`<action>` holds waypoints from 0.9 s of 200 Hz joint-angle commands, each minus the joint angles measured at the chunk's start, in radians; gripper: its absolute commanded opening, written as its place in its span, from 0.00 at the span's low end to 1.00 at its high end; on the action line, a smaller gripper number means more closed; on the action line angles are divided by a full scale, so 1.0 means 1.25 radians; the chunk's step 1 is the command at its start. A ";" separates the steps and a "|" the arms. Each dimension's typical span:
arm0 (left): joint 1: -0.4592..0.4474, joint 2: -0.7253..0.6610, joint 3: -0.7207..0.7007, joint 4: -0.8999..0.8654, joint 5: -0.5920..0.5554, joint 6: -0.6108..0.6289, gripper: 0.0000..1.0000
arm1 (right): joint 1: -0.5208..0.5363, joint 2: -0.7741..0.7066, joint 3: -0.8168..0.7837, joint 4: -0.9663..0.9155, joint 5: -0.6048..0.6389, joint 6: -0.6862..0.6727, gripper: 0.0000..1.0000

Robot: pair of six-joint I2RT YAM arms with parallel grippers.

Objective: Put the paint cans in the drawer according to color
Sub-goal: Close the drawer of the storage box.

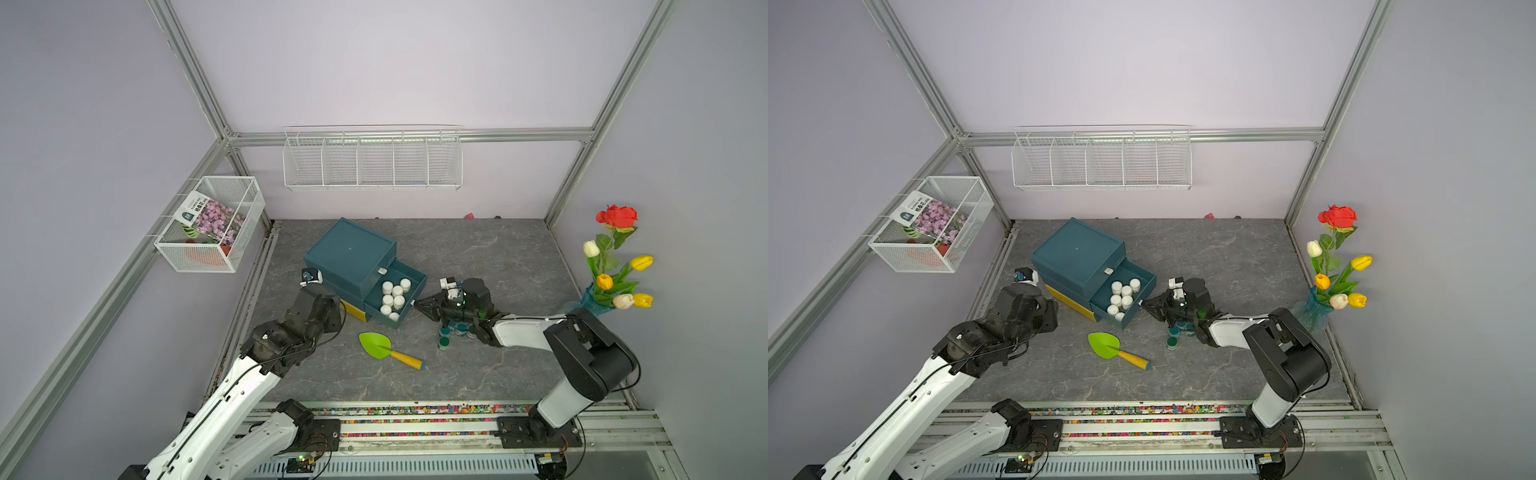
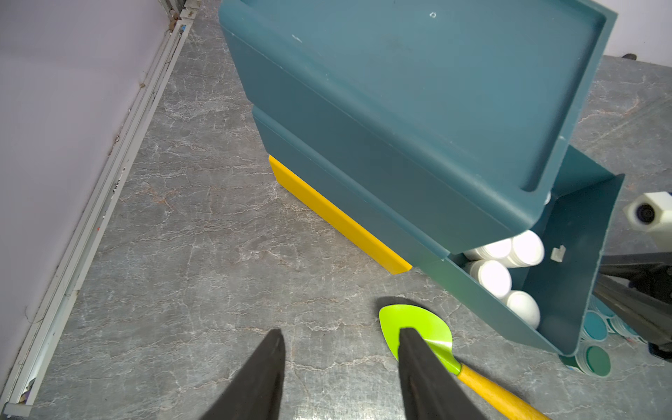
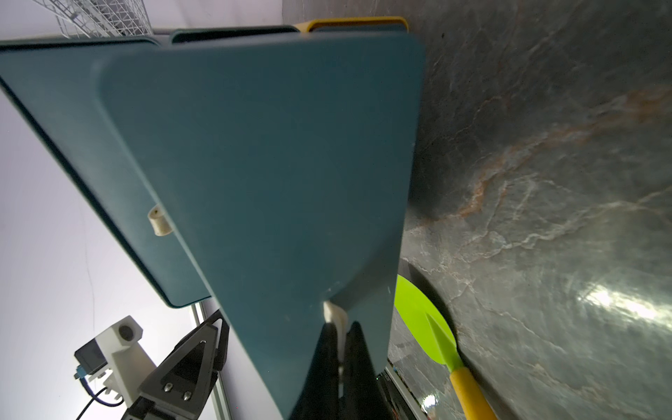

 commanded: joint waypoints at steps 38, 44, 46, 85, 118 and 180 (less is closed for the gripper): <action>0.004 -0.004 0.002 -0.013 -0.005 -0.006 0.53 | 0.016 -0.006 0.066 -0.009 0.009 -0.005 0.00; 0.004 -0.005 0.004 -0.014 -0.004 -0.007 0.53 | 0.019 -0.003 0.076 -0.011 0.010 -0.004 0.00; 0.004 -0.005 0.004 -0.014 -0.004 -0.006 0.53 | 0.020 -0.002 0.079 -0.012 0.011 -0.004 0.00; 0.004 -0.011 0.006 -0.023 -0.008 -0.007 0.53 | 0.038 0.038 0.144 -0.028 0.009 -0.008 0.00; 0.004 -0.014 0.008 -0.029 -0.008 -0.008 0.53 | 0.050 0.120 0.193 0.043 0.004 0.025 0.00; 0.004 -0.027 0.002 -0.022 0.000 -0.008 0.53 | 0.064 0.222 0.298 0.045 -0.004 0.029 0.00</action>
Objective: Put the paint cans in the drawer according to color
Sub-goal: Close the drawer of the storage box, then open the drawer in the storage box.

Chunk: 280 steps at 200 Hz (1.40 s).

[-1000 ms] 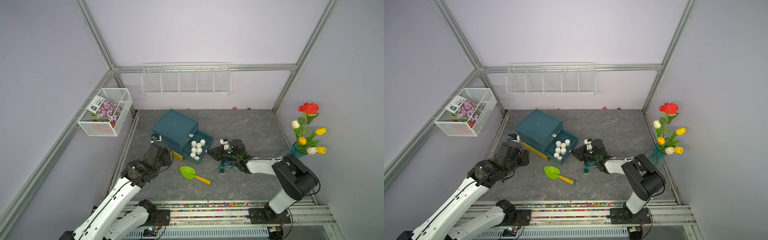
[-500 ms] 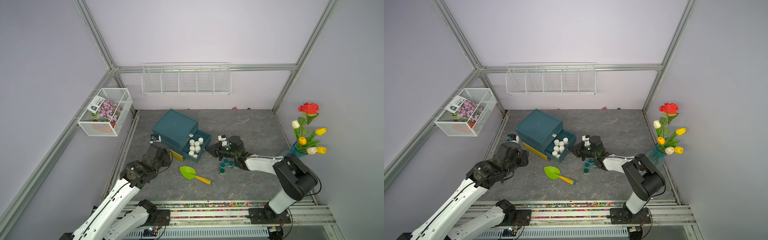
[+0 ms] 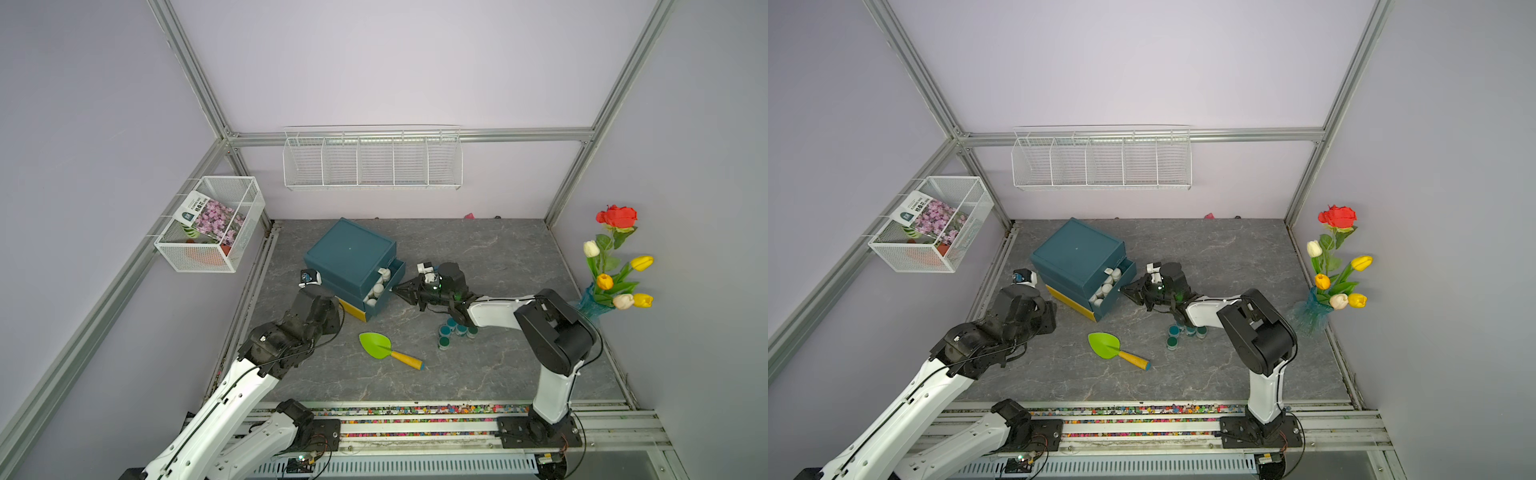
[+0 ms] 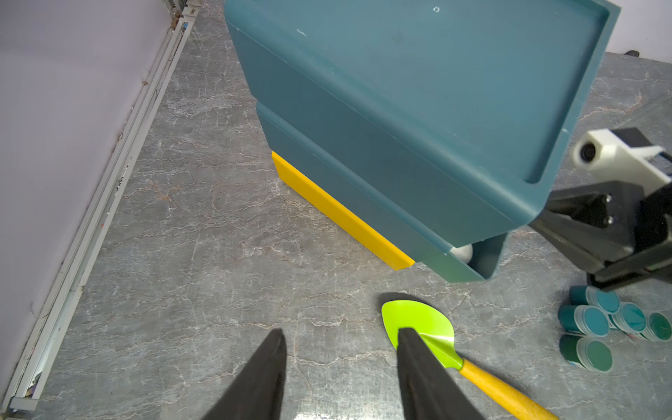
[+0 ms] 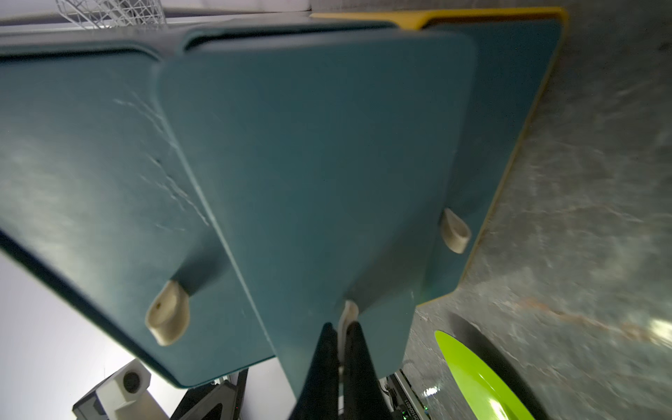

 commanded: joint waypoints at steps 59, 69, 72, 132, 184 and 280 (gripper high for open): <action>0.004 -0.012 -0.001 0.010 0.005 -0.003 0.53 | 0.025 0.071 0.089 0.037 -0.010 0.010 0.00; 0.004 -0.010 -0.001 0.013 0.004 -0.002 0.53 | 0.026 0.076 0.093 0.033 -0.011 0.010 0.00; 0.004 -0.009 0.000 0.013 0.004 -0.001 0.53 | 0.026 0.078 0.096 0.033 -0.011 0.010 0.00; 0.004 -0.005 0.001 0.020 0.005 0.007 0.53 | 0.029 0.101 0.120 0.026 -0.020 0.014 0.05; 0.004 -0.005 0.017 0.014 0.000 0.009 0.53 | 0.016 0.035 -0.006 -0.006 -0.004 -0.020 0.44; 0.004 0.006 0.037 0.013 0.003 0.012 0.53 | 0.022 0.174 0.063 0.037 -0.014 -0.023 0.36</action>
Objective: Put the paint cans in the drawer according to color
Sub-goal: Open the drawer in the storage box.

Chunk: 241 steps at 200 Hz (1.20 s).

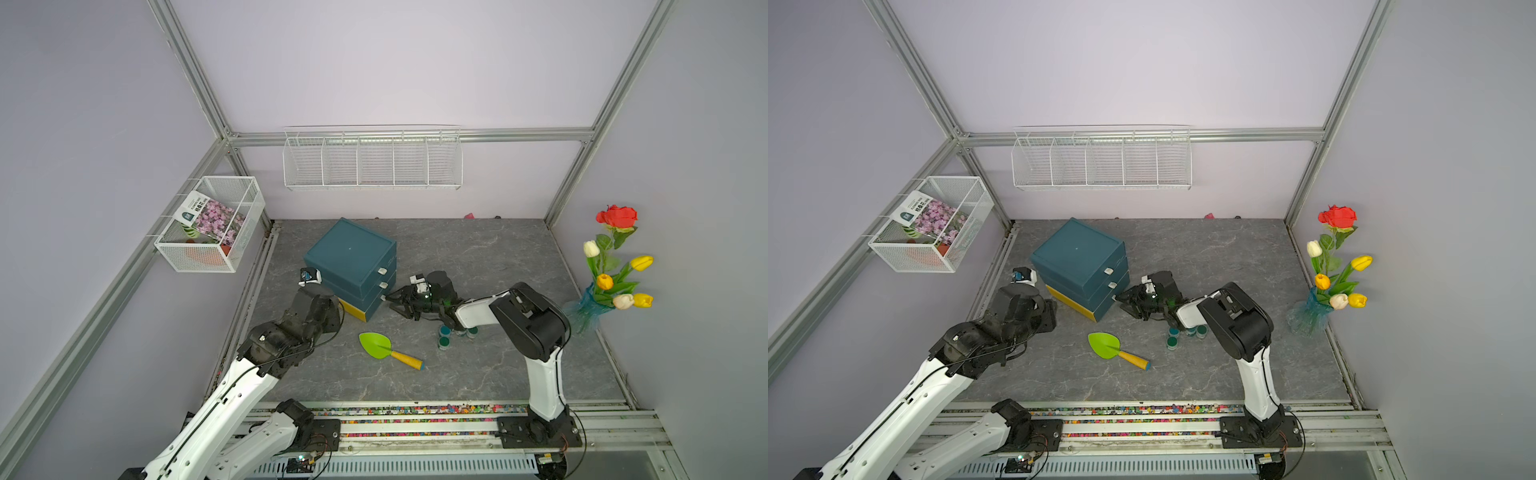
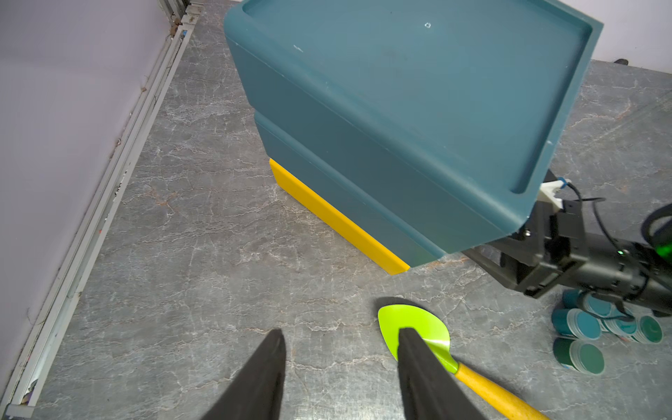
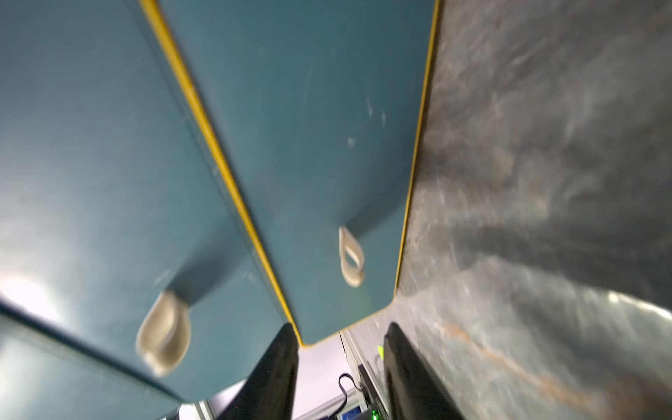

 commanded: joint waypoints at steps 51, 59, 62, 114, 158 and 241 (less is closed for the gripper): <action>0.004 0.000 0.029 0.005 0.005 0.008 0.54 | -0.002 0.070 0.067 0.021 0.003 -0.016 0.25; 0.004 0.001 0.029 0.006 0.010 0.009 0.53 | -0.002 0.074 0.070 0.020 0.002 -0.016 0.24; 0.004 0.000 0.029 0.006 0.009 0.008 0.53 | -0.002 0.076 0.072 0.020 0.001 -0.015 0.23; 0.004 0.005 0.030 0.014 0.011 0.015 0.53 | -0.002 0.061 0.052 -0.001 0.018 -0.024 0.00; 0.004 0.012 0.026 0.028 0.014 0.018 0.53 | -0.016 -0.049 -0.055 -0.080 0.028 -0.069 0.00; 0.004 0.020 0.023 0.042 0.029 0.036 0.54 | -0.031 -0.217 -0.211 -0.153 0.045 -0.094 0.00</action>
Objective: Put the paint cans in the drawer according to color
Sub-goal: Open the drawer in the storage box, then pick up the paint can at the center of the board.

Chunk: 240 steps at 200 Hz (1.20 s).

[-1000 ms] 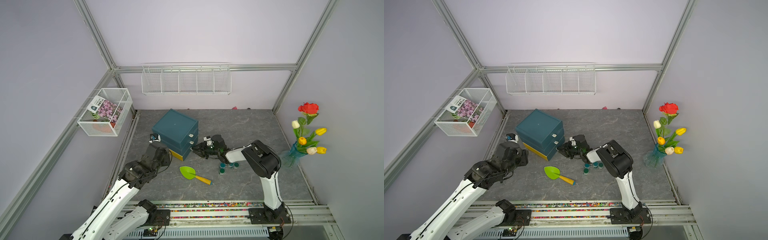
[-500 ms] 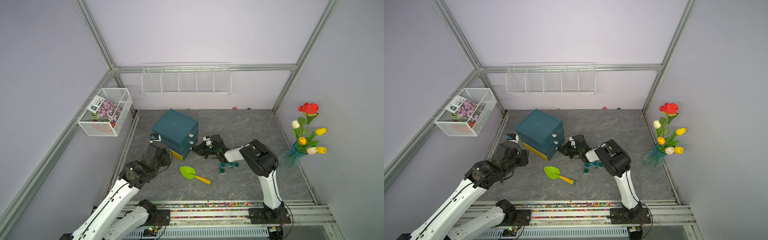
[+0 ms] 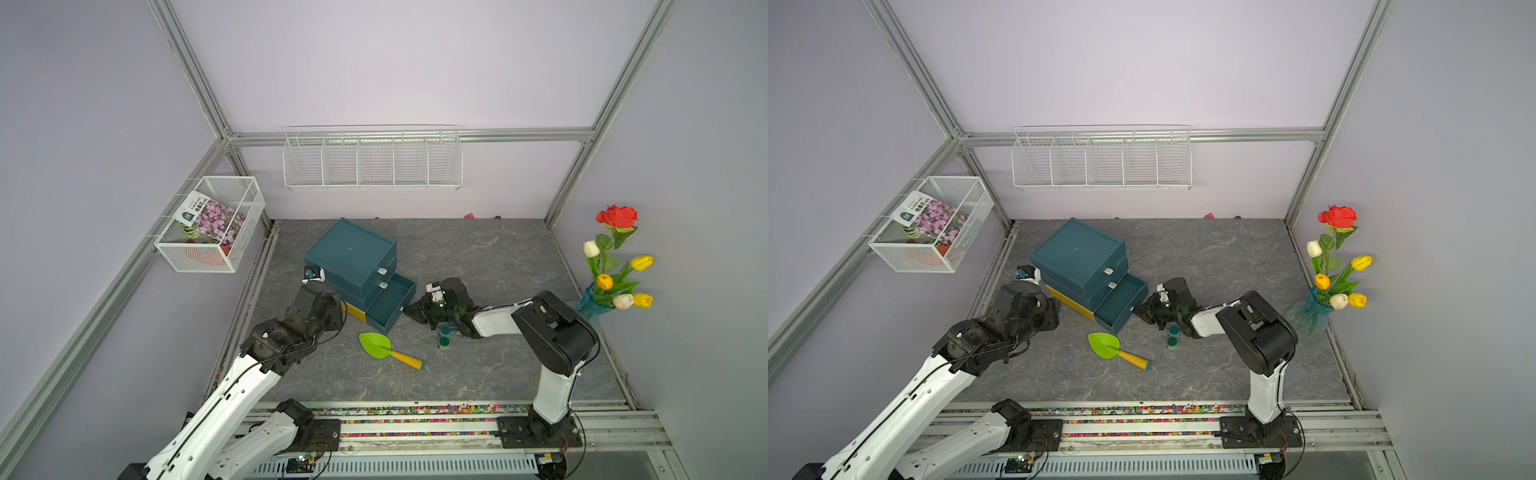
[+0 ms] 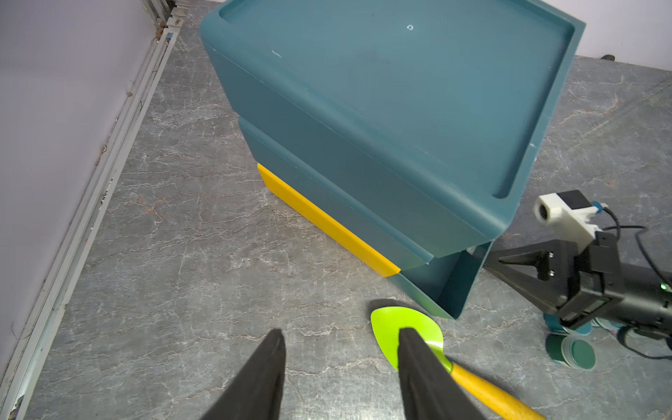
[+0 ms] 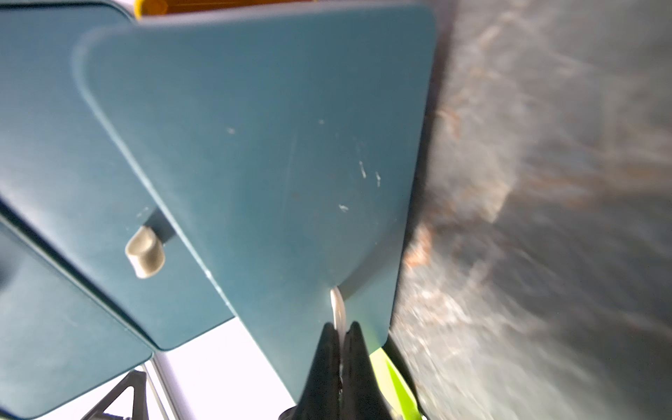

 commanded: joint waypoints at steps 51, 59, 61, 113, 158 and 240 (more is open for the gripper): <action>0.004 0.007 0.017 0.024 0.027 0.017 0.53 | -0.022 -0.088 -0.039 -0.120 0.015 -0.062 0.00; 0.004 0.008 0.016 0.027 0.030 0.017 0.53 | -0.024 -0.091 -0.038 -0.132 0.014 -0.067 0.00; 0.004 0.008 0.015 0.027 0.031 0.017 0.53 | -0.024 -0.090 -0.039 -0.132 0.014 -0.068 0.00; 0.004 0.018 0.015 0.068 0.126 0.062 0.56 | -0.031 -0.087 -0.019 -0.166 0.015 -0.076 0.33; -0.039 0.069 0.012 0.137 0.260 0.083 0.56 | -0.057 -0.299 0.030 -0.494 0.132 -0.245 0.44; -0.381 0.500 0.191 0.223 0.317 0.131 0.55 | -0.219 -0.681 0.205 -1.103 0.487 -0.457 0.42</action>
